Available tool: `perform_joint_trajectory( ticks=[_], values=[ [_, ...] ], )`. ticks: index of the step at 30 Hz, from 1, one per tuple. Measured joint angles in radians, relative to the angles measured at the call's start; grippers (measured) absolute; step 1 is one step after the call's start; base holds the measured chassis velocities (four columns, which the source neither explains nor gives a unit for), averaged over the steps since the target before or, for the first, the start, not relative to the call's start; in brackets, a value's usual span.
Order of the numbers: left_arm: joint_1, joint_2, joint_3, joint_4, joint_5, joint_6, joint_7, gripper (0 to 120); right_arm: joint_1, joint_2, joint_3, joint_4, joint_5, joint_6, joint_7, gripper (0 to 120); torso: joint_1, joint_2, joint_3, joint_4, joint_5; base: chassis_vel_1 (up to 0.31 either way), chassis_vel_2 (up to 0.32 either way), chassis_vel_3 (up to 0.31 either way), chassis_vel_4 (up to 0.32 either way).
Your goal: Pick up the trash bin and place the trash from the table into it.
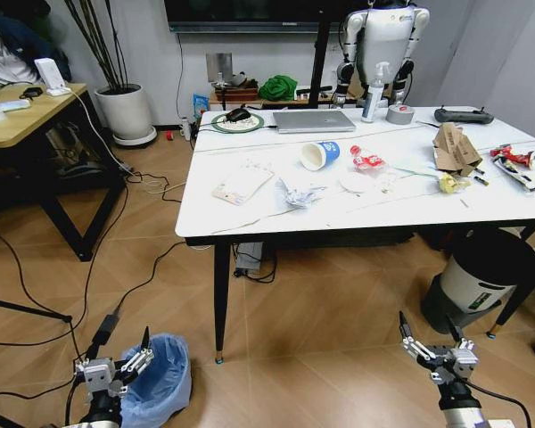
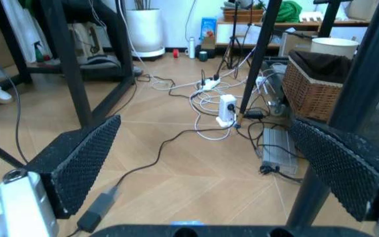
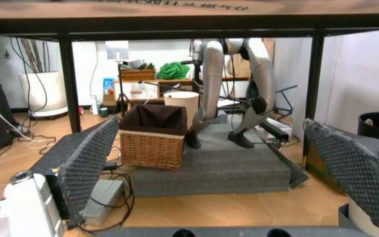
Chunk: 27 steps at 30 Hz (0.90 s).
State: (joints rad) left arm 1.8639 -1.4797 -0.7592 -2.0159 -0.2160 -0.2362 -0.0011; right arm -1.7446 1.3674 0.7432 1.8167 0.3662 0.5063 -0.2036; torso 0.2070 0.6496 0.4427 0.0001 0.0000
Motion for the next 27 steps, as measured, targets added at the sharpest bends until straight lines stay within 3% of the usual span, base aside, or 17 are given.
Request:
perform_joint_trajectory(
  ticks=[27],
  values=[
    [0.023,-0.005,-0.006,0.002,-0.006,-0.023,0.013,100,-0.010,0.031,-0.017,-0.004,-0.049,0.025,-0.011,100,-0.044,-0.113,-0.068,0.0000,0.0000,0.000,0.000,0.000,0.000]
  ],
)
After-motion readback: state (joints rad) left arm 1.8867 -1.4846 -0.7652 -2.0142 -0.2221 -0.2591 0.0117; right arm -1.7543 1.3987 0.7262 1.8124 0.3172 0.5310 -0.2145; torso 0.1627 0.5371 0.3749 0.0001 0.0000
